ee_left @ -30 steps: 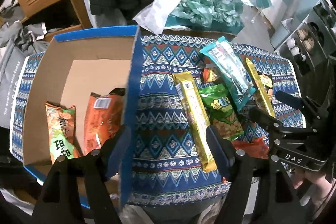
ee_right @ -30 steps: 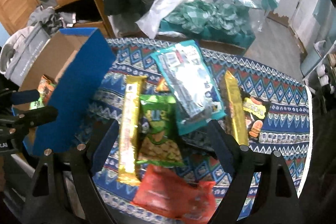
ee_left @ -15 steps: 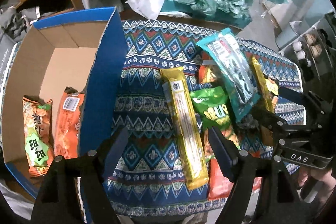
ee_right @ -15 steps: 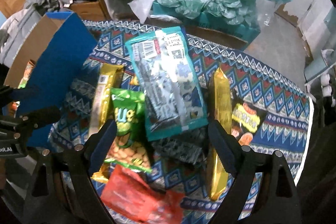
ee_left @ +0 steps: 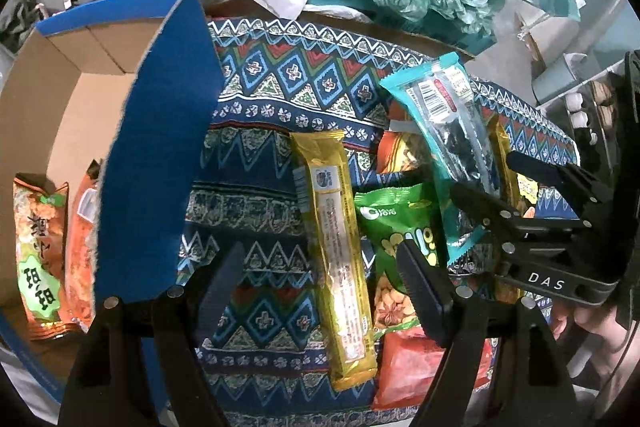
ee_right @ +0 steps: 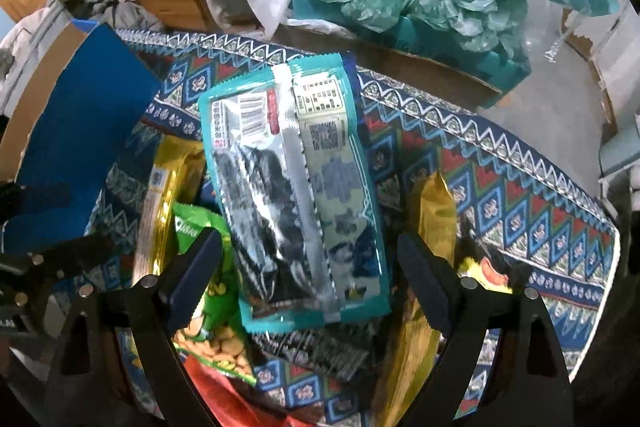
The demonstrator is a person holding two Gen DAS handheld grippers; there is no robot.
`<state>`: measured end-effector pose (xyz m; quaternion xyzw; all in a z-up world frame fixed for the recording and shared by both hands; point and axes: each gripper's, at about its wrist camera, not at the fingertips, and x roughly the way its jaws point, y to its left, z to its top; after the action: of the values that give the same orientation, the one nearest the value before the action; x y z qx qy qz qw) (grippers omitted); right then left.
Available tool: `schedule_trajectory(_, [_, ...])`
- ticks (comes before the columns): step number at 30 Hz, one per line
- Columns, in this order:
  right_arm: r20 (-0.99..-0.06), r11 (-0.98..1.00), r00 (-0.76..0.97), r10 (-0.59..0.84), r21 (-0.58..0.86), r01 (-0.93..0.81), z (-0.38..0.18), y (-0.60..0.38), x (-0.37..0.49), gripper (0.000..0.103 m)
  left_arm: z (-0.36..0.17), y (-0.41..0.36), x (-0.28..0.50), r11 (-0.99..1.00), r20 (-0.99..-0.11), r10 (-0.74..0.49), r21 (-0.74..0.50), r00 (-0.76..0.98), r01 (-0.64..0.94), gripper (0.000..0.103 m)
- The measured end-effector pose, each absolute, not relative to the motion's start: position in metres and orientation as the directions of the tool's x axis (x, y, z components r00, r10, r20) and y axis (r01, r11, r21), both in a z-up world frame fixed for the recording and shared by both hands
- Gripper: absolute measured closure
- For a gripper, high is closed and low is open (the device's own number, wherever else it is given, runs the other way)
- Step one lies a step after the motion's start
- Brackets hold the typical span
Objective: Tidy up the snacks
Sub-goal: 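Grasp the teal-silver bag with the right tool while the left tool grasps a yellow bar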
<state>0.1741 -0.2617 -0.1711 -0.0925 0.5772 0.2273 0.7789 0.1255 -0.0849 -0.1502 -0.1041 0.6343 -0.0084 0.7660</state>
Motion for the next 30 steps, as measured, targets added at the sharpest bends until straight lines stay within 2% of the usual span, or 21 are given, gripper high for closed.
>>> schedule_trajectory(13, [-0.952,0.869,0.210,0.222,0.095,-0.486,-0.200,-0.249,0.188,0.015,-0.173,-0.087,0.131,0.974,-0.977,-0.151,-0.174,0.151,-0.147,0.023])
schedule_trajectory(14, [-0.953,0.869,0.199,0.229,0.108,-0.483,-0.202,-0.249,0.188,0.017,-0.174,-0.086,0.130,0.974,-0.977,-0.151,-0.173,0.148,-0.146,0.023])
schedule_trajectory(16, [-0.953,0.867,0.178,0.244,0.133,-0.480,-0.205,-0.251,0.188,0.036,-0.177,-0.086,0.128,0.975,-0.978,-0.150,-0.170,0.142,-0.145,0.023])
schedule_trajectory(19, [-0.947,0.865,0.174,0.268,0.158,-0.476,-0.202,-0.252,0.187,0.046,-0.183,-0.089,0.126,0.975,-0.980,-0.155,-0.173,0.126,-0.142,0.023])
schedule_trajectory(30, [-0.939,0.882,0.221,0.265,0.143,-0.450,-0.182,-0.260,0.167,0.046,-0.204,-0.094,0.121,0.974,-0.983,-0.159,-0.171,0.088,-0.146,0.023])
